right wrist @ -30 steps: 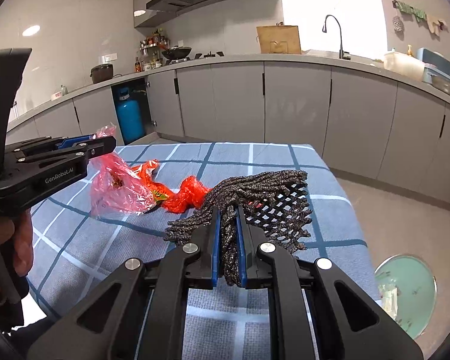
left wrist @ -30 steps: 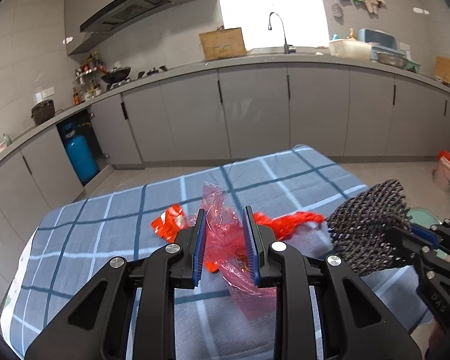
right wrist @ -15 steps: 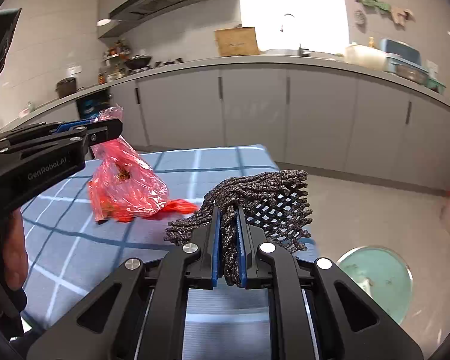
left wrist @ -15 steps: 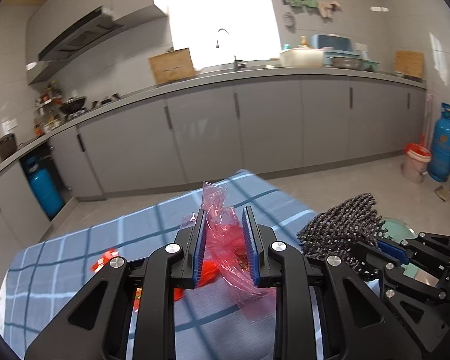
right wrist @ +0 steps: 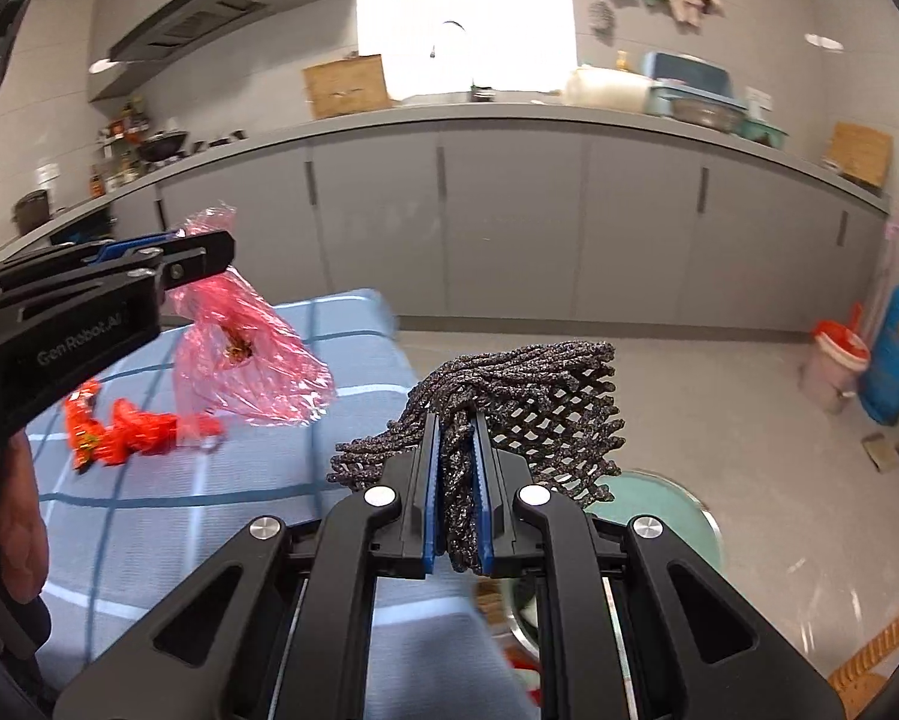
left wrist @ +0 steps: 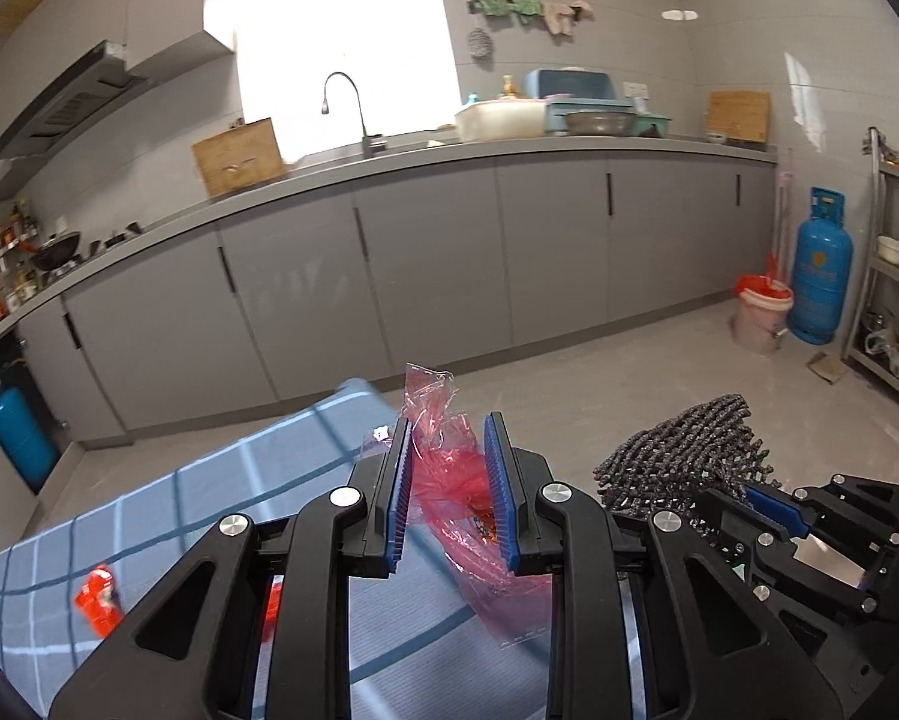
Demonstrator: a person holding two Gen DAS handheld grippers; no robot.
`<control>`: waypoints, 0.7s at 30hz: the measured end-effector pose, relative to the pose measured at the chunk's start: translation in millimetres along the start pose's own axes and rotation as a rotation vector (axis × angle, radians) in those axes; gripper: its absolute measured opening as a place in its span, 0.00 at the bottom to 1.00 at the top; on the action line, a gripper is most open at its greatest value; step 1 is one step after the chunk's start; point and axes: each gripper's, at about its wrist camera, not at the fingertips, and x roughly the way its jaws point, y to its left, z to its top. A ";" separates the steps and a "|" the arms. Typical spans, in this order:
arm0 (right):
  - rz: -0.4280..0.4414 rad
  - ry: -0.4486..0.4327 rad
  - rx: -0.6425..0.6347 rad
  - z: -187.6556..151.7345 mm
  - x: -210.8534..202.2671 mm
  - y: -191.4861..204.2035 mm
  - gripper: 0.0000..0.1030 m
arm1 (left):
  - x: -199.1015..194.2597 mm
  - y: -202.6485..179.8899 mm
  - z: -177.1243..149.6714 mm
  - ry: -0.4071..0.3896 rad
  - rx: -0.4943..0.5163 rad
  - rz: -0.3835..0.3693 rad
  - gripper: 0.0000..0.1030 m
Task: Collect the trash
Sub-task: 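Carry pink bag and black mesh scrubber to the teal basin and release both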
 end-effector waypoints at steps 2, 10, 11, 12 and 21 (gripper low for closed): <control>-0.027 0.006 0.013 -1.0 3.9 -12.8 0.11 | 6.8 -10.6 2.2 0.003 0.015 -0.019 0.24; -0.095 0.022 0.059 -7.7 14.3 -55.4 0.11 | 37.9 -62.8 -4.1 0.044 0.067 -0.103 0.24; -0.102 0.024 0.063 -8.5 16.0 -60.3 0.11 | 41.5 -67.5 -5.6 0.053 0.071 -0.110 0.24; -0.107 0.025 0.068 -9.3 17.2 -64.3 0.11 | 45.6 -72.6 -6.6 0.063 0.074 -0.120 0.24; -0.128 0.041 0.114 -20.8 30.3 -89.7 0.12 | 71.6 -98.8 -15.1 0.131 0.094 -0.175 0.24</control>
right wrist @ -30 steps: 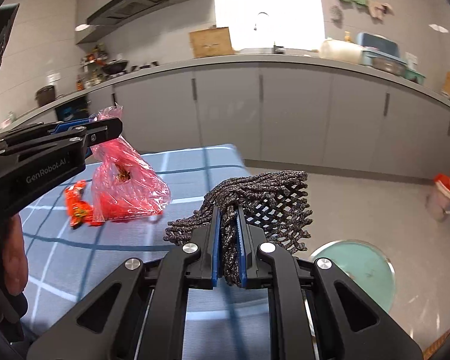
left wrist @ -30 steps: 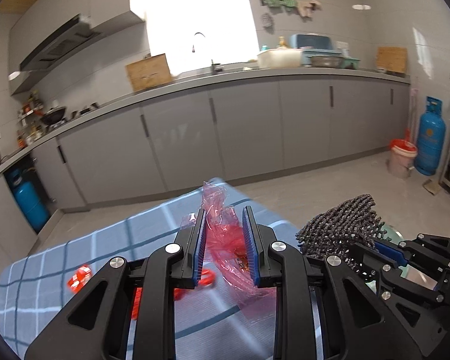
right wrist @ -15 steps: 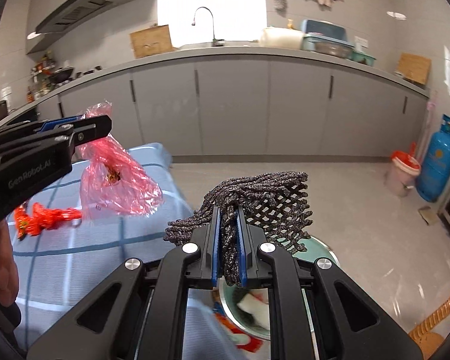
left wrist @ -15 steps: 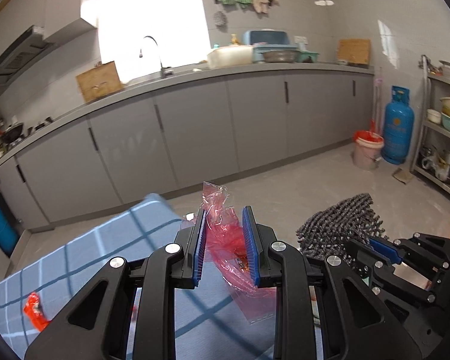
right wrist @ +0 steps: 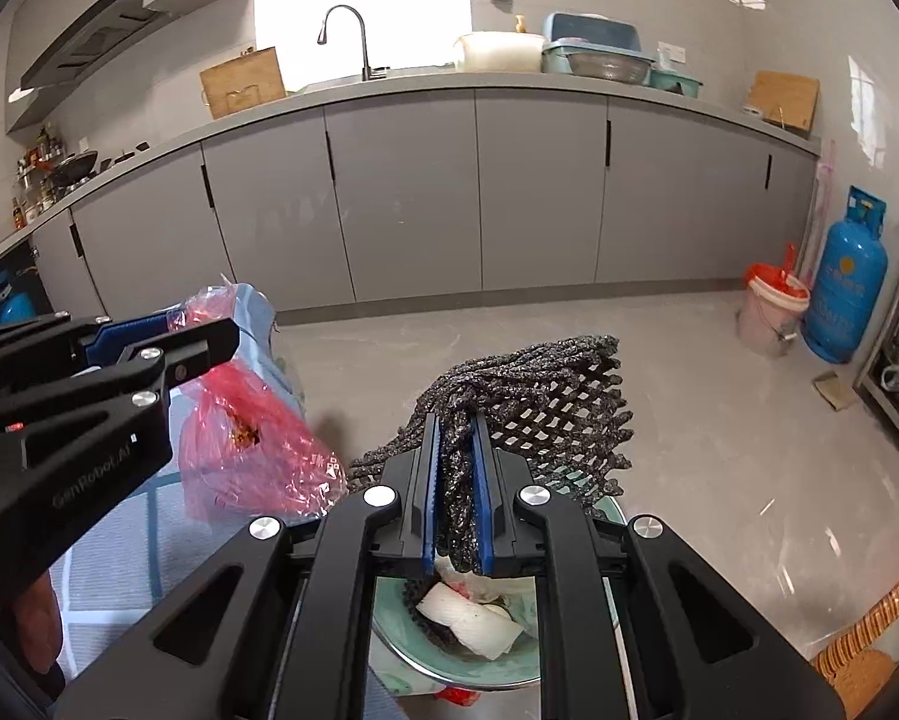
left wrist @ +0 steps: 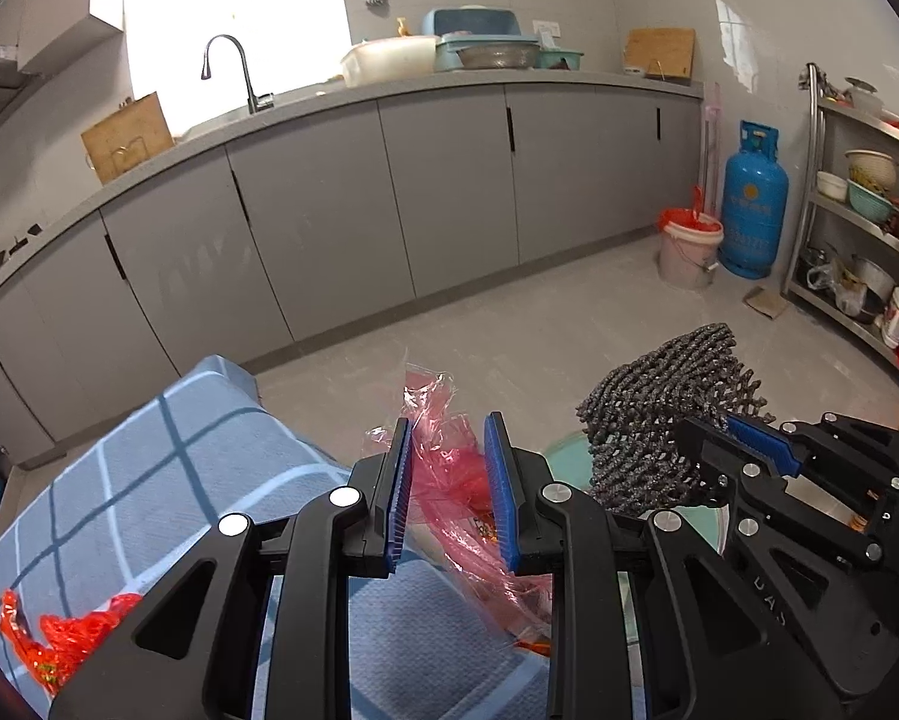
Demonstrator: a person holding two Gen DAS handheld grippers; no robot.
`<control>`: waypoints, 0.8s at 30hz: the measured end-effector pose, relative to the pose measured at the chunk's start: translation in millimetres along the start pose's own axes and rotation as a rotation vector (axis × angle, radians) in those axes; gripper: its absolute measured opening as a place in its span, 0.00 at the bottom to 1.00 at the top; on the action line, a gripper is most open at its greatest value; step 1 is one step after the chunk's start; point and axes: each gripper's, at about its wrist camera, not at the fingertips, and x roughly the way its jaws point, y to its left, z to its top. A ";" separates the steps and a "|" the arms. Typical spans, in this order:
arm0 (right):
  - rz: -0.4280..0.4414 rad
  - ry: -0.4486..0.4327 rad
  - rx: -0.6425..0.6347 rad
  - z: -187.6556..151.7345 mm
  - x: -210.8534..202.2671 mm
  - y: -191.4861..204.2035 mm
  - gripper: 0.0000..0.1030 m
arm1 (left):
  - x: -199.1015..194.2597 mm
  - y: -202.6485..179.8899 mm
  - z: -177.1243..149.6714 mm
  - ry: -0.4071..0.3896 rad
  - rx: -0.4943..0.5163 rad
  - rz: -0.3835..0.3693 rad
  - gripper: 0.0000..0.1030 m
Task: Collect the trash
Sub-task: 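Carry pink bag and black mesh scrubber to the teal basin and release both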
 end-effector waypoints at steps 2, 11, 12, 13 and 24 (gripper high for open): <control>-0.005 0.002 0.004 -1.3 3.2 -3.9 0.12 | 4.7 -2.1 1.2 0.009 0.001 -0.011 0.25; -0.007 0.025 0.030 -7.4 17.6 -19.2 0.15 | 26.4 -19.1 -7.6 0.051 0.018 -0.054 0.49; -0.012 0.021 0.037 -8.6 18.7 -22.2 0.21 | 27.4 -20.2 -9.0 0.049 0.019 -0.051 0.57; -0.015 0.025 0.043 -9.7 20.7 -24.4 0.27 | 26.8 -21.2 -10.1 0.046 0.018 -0.044 0.61; -0.045 0.035 0.072 -12.9 24.0 -37.2 0.55 | 22.8 -12.3 -12.9 0.042 0.014 -0.010 0.75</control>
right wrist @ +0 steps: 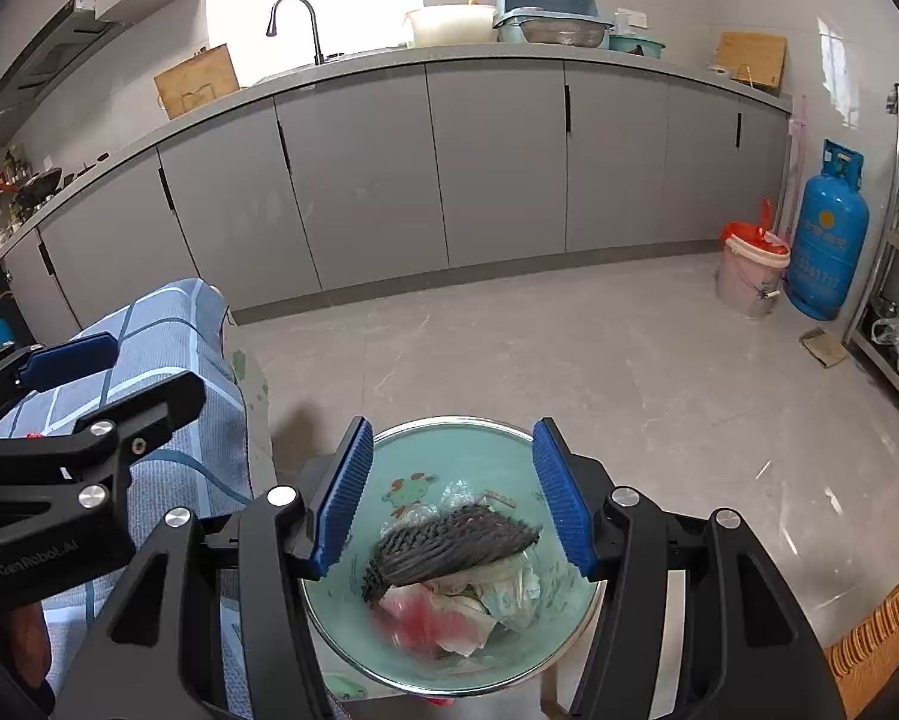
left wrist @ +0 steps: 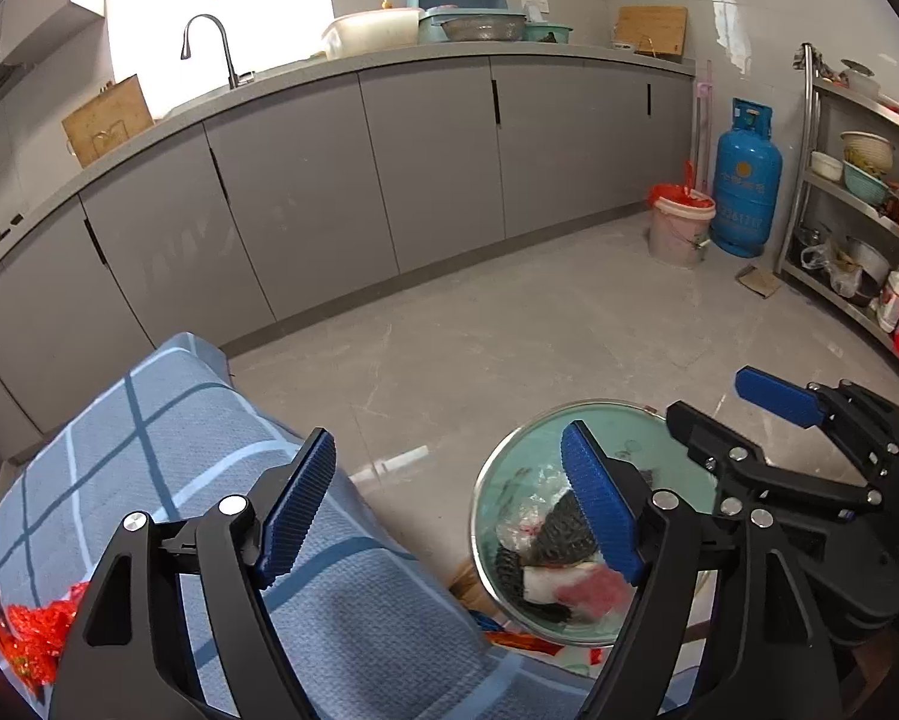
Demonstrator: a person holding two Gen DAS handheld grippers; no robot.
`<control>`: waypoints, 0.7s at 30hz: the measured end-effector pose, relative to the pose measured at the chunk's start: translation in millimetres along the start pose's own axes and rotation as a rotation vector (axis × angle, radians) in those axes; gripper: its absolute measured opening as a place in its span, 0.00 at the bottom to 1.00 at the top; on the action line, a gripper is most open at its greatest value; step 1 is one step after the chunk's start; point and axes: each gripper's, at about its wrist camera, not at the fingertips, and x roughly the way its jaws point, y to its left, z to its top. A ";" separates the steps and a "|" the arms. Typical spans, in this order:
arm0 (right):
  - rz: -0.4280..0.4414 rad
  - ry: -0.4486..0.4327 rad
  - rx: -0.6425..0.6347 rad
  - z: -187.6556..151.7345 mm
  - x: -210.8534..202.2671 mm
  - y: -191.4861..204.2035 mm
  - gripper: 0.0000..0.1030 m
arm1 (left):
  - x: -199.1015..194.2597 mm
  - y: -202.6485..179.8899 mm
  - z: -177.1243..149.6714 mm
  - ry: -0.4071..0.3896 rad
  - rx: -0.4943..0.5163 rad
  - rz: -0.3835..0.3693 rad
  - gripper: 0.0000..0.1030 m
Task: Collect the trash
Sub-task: 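Carry pink bag and black mesh scrubber to the teal basin and release both, then grasp the orange snack wrapper with the left tool while the right tool grasps the red bag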
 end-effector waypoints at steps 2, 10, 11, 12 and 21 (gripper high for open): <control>0.000 -0.002 0.004 1.2 -0.9 0.2 0.57 | -2.7 2.7 0.5 -0.003 -0.003 0.009 0.75; 0.004 -0.016 0.003 2.6 -11.0 8.0 0.63 | -22.1 19.2 0.3 -0.033 -0.016 0.056 0.79; 0.010 -0.019 0.000 3.3 -13.0 11.2 0.63 | -25.6 22.4 -0.7 -0.038 -0.020 0.064 0.79; 0.017 -0.022 -0.005 3.7 -14.7 14.8 0.63 | -30.7 28.2 -2.9 -0.040 -0.027 0.075 0.79; 0.100 -0.029 -0.071 8.4 -22.7 65.2 0.65 | -62.9 79.5 -26.7 -0.036 -0.103 0.178 0.80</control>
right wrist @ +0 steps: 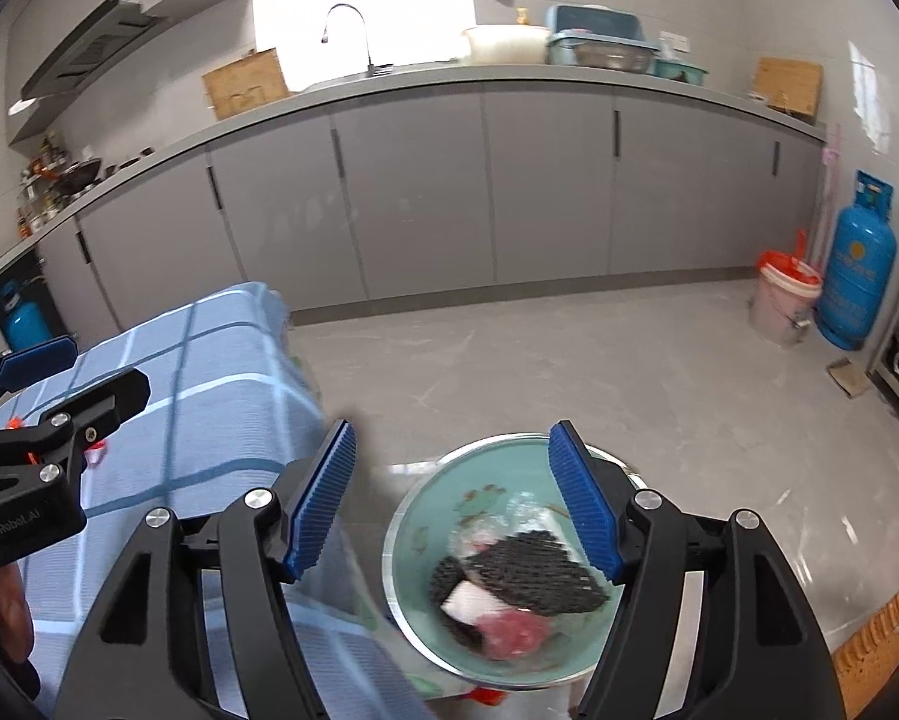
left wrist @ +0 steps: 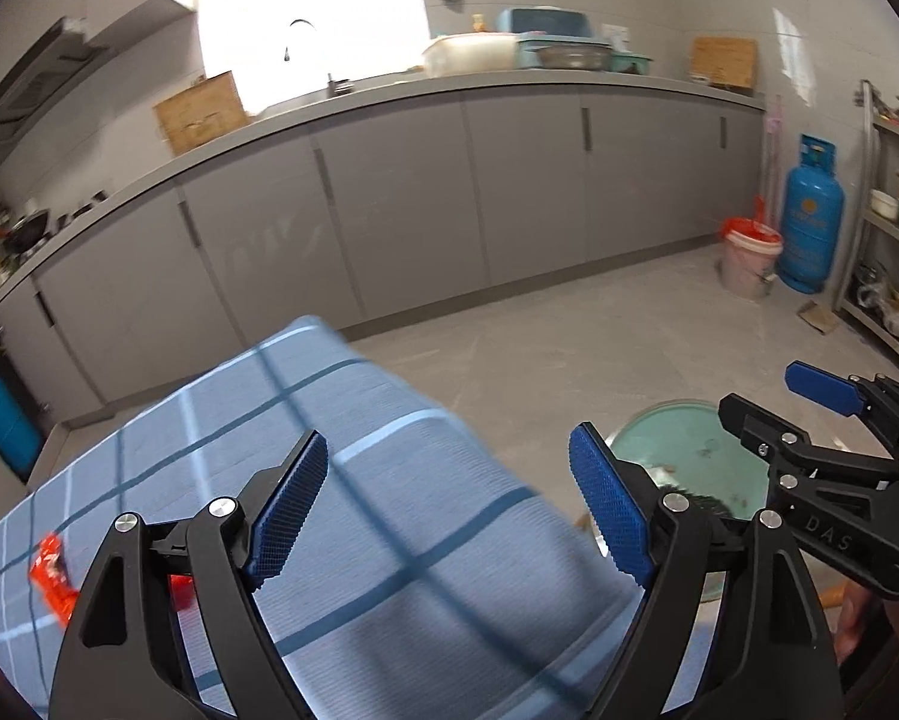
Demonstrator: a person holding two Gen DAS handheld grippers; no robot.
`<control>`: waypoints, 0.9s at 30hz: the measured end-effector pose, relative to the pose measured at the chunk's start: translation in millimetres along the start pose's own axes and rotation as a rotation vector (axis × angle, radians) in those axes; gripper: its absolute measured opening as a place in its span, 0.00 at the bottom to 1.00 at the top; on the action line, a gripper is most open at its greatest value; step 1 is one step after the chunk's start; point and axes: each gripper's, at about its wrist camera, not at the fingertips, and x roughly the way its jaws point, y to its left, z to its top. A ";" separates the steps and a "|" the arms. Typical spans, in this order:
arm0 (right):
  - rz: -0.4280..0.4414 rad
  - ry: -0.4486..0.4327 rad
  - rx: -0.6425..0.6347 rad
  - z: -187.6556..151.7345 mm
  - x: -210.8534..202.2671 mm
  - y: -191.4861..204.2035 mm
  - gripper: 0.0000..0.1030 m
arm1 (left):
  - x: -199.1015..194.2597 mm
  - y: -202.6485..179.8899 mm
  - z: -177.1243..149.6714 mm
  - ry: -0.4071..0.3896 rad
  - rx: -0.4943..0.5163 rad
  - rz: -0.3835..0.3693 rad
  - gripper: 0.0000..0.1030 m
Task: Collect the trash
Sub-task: 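Grasp the orange snack wrapper with the left tool while the right tool grasps the red bag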
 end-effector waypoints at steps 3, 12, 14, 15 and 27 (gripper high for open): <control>0.041 0.001 -0.036 1.4 -0.5 27.0 0.66 | -7.2 22.0 -4.8 0.006 -0.028 0.044 0.83; 0.146 0.005 -0.149 3.6 -4.4 103.8 0.71 | -37.1 118.8 -37.6 0.039 -0.109 0.218 0.85; 0.171 0.007 -0.176 4.6 -3.6 121.9 0.71 | -42.8 146.1 -46.1 0.054 -0.137 0.274 0.85; 0.181 0.010 -0.188 4.5 -3.0 130.2 0.71 | -45.8 162.1 -52.0 0.063 -0.157 0.306 0.85; 0.312 0.035 -0.329 2.3 5.8 226.0 0.76 | -57.0 281.2 -127.4 0.200 -0.352 0.520 0.91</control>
